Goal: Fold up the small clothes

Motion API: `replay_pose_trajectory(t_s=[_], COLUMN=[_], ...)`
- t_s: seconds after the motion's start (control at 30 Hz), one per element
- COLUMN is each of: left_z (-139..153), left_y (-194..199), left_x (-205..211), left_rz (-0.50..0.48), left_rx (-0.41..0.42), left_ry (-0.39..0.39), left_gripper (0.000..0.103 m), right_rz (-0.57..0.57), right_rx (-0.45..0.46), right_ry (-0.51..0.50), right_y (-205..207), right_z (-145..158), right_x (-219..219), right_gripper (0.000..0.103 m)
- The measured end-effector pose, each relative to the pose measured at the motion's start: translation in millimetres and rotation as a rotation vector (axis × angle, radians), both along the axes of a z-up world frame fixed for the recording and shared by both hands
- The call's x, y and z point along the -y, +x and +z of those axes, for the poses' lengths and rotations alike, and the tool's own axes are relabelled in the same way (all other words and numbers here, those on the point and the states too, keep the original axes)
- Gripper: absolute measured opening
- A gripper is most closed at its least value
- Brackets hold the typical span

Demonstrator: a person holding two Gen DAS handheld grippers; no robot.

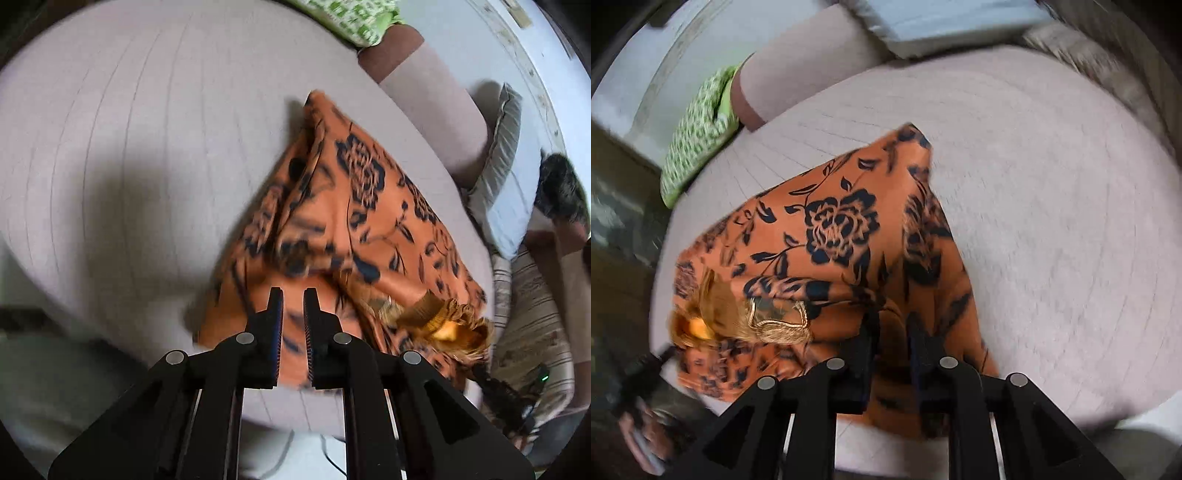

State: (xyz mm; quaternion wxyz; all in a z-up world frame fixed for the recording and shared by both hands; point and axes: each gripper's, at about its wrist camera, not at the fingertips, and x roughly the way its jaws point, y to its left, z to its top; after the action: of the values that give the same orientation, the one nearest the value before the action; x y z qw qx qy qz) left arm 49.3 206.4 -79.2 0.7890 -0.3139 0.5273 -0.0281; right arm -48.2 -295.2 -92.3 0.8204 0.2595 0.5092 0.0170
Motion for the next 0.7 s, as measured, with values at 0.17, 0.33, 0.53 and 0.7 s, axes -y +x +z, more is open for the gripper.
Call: replay_pose_trajectory(t_s=[0.17, 0.33, 0.53, 0.7], left_z=[11, 13, 5, -12], left_y=[-22, -17, 13, 44], left_x=[6, 16, 22, 25], left_rz=[0.016, 0.011, 0.056, 0.137], left_rx=[0.038, 0.034, -0.031, -0.159], left_ry=[-0.099, -0.168, -0.267, -0.186], left_gripper=[0.024, 0.054, 0.055, 0.057], right_rz=[-0.031, -0.036, -0.063, -0.176], right_rx=[0.136, 0.155, 0.105, 0.025], right_ry=[0.144, 0.374, 0.551, 0.532], right_y=[-25, -25, -1, 25], right_z=[21, 7, -10, -29], right_x=[-3, -13, -19, -11], right_gripper=[0.024, 0.048, 0.048, 0.048])
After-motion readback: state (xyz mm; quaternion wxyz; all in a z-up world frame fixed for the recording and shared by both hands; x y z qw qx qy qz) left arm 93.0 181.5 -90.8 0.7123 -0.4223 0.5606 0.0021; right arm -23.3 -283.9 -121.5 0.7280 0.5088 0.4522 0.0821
